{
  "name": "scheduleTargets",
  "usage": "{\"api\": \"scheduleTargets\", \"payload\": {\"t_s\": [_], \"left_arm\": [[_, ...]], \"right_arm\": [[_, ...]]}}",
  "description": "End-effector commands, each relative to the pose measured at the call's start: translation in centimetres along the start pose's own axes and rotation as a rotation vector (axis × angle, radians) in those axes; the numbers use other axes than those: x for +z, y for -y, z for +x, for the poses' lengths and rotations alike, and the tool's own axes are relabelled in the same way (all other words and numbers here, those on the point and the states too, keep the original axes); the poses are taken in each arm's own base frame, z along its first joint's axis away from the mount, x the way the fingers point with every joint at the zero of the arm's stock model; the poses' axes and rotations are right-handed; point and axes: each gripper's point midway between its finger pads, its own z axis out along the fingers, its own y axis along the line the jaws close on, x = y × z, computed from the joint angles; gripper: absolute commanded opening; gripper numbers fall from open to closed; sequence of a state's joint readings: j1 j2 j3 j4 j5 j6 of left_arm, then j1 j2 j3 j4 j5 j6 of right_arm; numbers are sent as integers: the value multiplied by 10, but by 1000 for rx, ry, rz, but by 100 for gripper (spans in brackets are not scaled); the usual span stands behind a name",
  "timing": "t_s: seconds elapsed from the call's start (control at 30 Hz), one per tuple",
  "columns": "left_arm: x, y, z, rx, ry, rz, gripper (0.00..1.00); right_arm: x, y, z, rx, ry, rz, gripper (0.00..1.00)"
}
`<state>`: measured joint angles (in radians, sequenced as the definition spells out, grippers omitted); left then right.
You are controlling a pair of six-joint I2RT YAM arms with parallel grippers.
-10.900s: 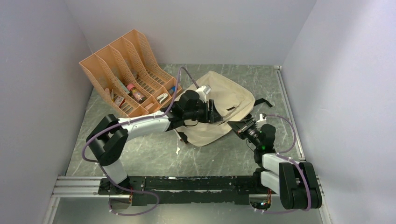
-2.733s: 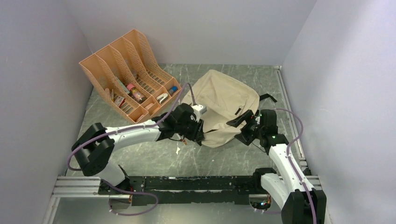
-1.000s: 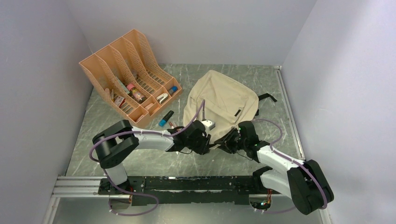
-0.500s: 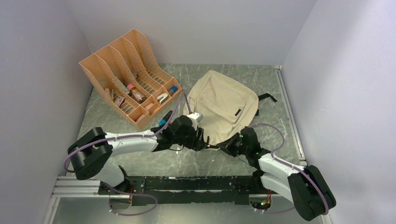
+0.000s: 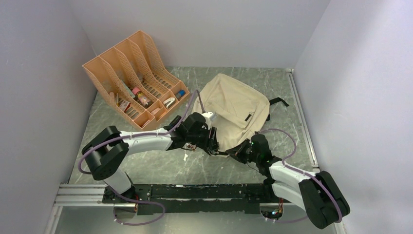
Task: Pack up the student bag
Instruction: Zip the student bag at the center of the board.
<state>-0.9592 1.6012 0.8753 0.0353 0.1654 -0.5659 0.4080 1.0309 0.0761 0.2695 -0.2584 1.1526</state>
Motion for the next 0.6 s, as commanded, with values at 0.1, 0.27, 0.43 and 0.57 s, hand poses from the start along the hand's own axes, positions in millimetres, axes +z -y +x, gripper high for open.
{"api": "scheduleTargets", "payload": {"t_s": [0.1,0.27,0.43,0.57], "left_arm": [[10,20,-37,20,78,35,54],[17,9,-32,16,69,-8,56],[31,-3,-16,5,28,-34,58],[42,-9,-8,-4,6,-43,59]], "right_arm": [[2,21,0,-22,19,70,0],[2,20,0,-25,17,70,0],[2,21,1,-19,18,68,0],[1,22,2,-16,18,65,0]]}}
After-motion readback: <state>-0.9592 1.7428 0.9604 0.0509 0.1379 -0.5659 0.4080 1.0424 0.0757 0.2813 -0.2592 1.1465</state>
